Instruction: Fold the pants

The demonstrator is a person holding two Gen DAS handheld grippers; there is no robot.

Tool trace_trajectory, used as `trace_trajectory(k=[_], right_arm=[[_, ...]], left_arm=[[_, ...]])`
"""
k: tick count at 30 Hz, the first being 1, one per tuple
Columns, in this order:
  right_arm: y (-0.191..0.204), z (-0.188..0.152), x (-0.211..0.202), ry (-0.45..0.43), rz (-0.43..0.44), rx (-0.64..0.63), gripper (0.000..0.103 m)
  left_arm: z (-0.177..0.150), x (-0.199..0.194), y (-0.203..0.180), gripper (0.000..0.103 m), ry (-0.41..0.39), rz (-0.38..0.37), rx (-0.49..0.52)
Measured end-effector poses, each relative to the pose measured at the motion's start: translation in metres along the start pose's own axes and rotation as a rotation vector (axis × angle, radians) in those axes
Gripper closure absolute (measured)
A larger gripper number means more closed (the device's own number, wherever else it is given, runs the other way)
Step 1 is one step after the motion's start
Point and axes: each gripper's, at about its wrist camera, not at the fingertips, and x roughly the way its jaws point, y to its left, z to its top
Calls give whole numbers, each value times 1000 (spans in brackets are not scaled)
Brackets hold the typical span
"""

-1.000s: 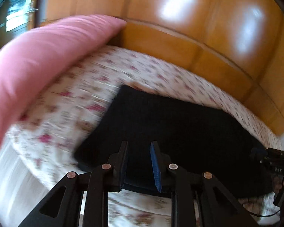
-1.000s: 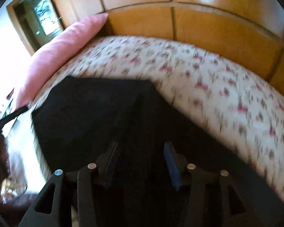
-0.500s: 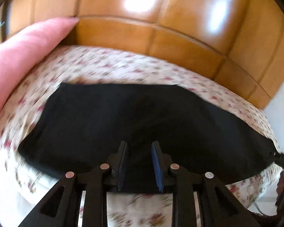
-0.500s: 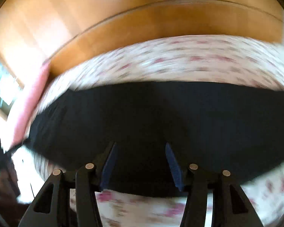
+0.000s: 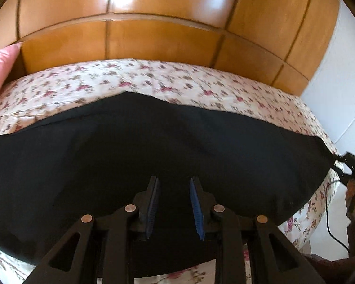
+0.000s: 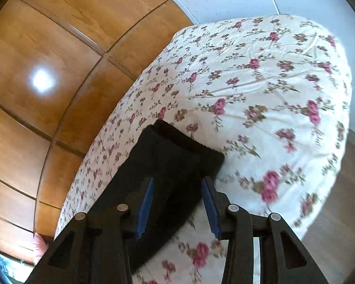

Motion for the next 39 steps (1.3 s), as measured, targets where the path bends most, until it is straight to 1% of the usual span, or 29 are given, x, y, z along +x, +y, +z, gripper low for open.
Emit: trace_trajectory(k=[1,2,3,5,6,7,8,10,11,14,15,16,18,21,22,23,25,26,28,30,31,33,34,35,36,38,39], right_arm=[[1,2,6,7,-7,-6,63],[4,4,13,17,-22,-24,80],[6,4,17,27,-39,-48,89],[6,5,12,1,-43,-77,92],[5,7,8,-16,-61,-96,92],[2,8,11,-16,-96,-101,92],[-4,7,16,-1,-111,-88,92],[-13,5,28,16,-122,-92,92],[-13,4,28,8,-124,-101,92],[-9,4,24,-1,-131,-109,92],[-9,5,22,-1,-127,-106,91],[-8,5,17,-2,-111,-105,89],[-9,5,12,1,-102,-87,80],[-10,0,-2,-1,-80,-70,77],[-12,-4,-7,12,-46,-55,69],[-13,-9,-9,25,-16,-41,58],[-15,-19,-9,62,60,-17,50],[-15,-24,-7,74,80,-8,50],[-15,-30,1,87,77,-2,49],[-15,-31,10,100,70,11,48],[-14,-31,14,96,71,14,48],[-13,-29,22,81,86,24,46],[-14,-29,27,79,102,34,42],[-14,-28,30,76,125,42,35],[-14,-28,32,73,151,45,31],[-11,-27,34,78,173,26,19],[-7,-27,36,85,183,2,16]], left_arm=[[-4,0,-4,76,10,-5,8],[-8,1,-8,76,19,-6,16],[-9,5,-9,76,32,0,22],[-14,10,-9,76,54,8,20],[-17,12,-8,76,61,6,16],[-20,12,-6,76,65,6,11],[-22,12,-5,76,63,4,7],[-23,11,-7,76,59,0,4],[-22,9,-7,76,59,-4,5],[-20,3,-9,76,33,-50,1],[-19,3,-8,76,30,-56,1],[-20,2,-9,75,28,-59,3],[-21,3,-11,75,31,-65,8],[-23,3,-16,75,30,-84,27],[-23,3,-17,75,26,-86,32],[-22,3,-19,75,22,-88,36],[-22,5,-20,72,22,-98,31],[-22,6,-21,72,21,-94,27],[-21,7,-22,69,2,-69,25],[-20,8,-23,67,6,-62,26],[-19,10,-23,65,13,-39,22],[-18,12,-22,63,20,-19,14],[-17,14,-22,62,23,-15,6],[-17,15,-23,61,22,-11,2],[-16,16,-24,60,20,1,2],[-16,18,-25,60,20,17,2],[-16,19,-25,60,18,26,0]])
